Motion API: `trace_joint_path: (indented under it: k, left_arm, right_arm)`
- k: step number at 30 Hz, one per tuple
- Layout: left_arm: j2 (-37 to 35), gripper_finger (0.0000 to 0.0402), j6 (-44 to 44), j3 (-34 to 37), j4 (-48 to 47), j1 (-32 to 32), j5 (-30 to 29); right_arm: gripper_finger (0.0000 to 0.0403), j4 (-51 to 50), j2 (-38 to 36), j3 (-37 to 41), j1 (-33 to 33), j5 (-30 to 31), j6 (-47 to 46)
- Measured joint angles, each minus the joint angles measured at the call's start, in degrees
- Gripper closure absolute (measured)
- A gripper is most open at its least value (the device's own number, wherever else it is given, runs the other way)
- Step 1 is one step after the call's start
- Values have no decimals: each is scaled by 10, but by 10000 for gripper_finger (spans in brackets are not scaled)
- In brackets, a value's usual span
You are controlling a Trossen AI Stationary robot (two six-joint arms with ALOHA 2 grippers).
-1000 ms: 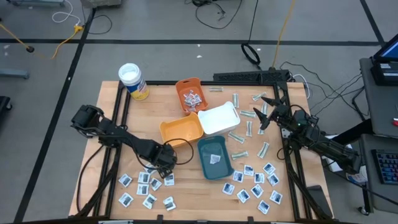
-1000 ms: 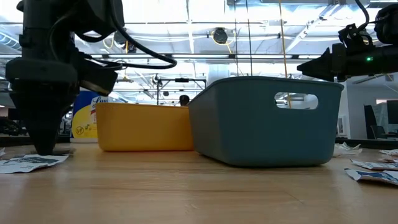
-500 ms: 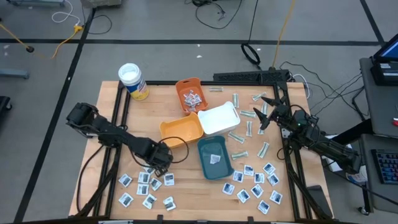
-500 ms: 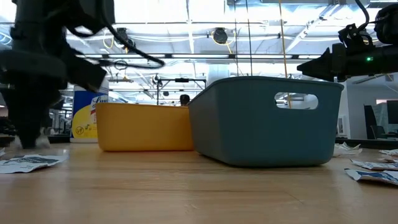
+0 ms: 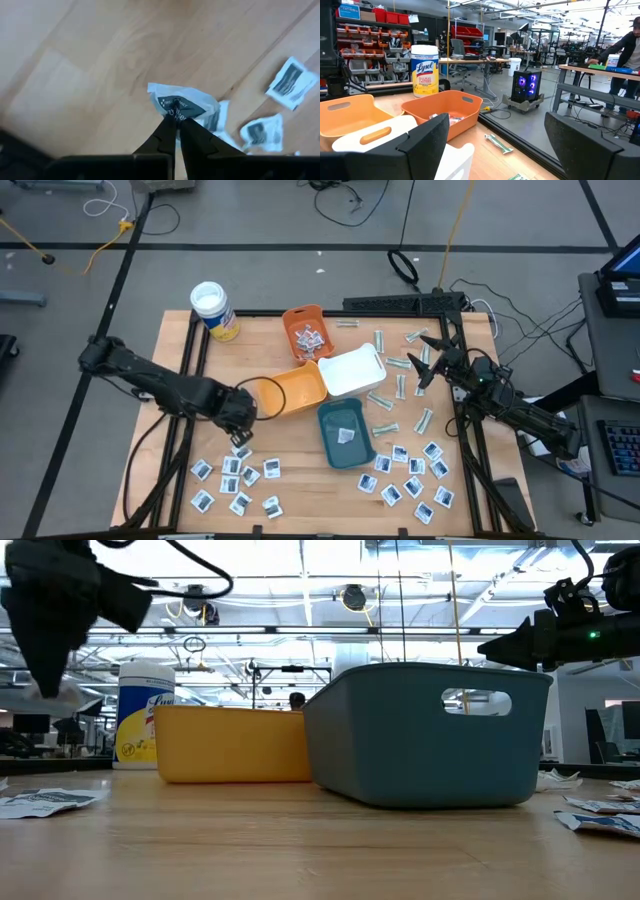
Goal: Pick & Place First Aid Supplies
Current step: Put the black towelette pack into the yellow bin
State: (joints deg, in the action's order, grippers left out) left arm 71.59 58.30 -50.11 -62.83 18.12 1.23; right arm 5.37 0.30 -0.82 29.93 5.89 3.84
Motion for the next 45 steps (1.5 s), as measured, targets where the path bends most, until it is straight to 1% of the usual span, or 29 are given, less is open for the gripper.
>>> trace_joint_path:
  k: [2, 5, 9, 18, 24, 27, 31, 42, 44, 45]
  left_arm:
    - [-12, 395, 6, 0, -15, -1, 0]
    - [-10, 393, -1, -10, -34, -10, -1]
    - [26, 395, -57, -54, -52, -63, -4]
    - [159, 397, -197, -219, -78, -180, -6]
    - [252, 394, -260, -341, -102, -233, -4]
    - [287, 397, -281, -386, -109, -254, -4]
    - [321, 395, -285, -396, -91, -267, -5]
    - [416, 397, -290, -395, -45, -263, -6]
    - [421, 391, -280, -395, -37, -263, 6]
    - [421, 382, -276, -395, -34, -263, 6]
  right_arm:
    - [80, 0, 0, 0, 0, 0, 0]
    - [80, 0, 0, 0, 0, 0, 0]
    - [80, 0, 0, 0, 0, 0, 0]
    - [80, 0, 0, 0, 0, 0, 0]
    - [80, 0, 0, 0, 0, 0, 0]
    - [80, 0, 0, 0, 0, 0, 0]
    - [80, 0, 0, 0, 0, 0, 0]
    - [80, 0, 0, 0, 0, 0, 0]
    - [80, 0, 0, 0, 0, 0, 0]
    - [80, 0, 0, 0, 0, 0, 0]
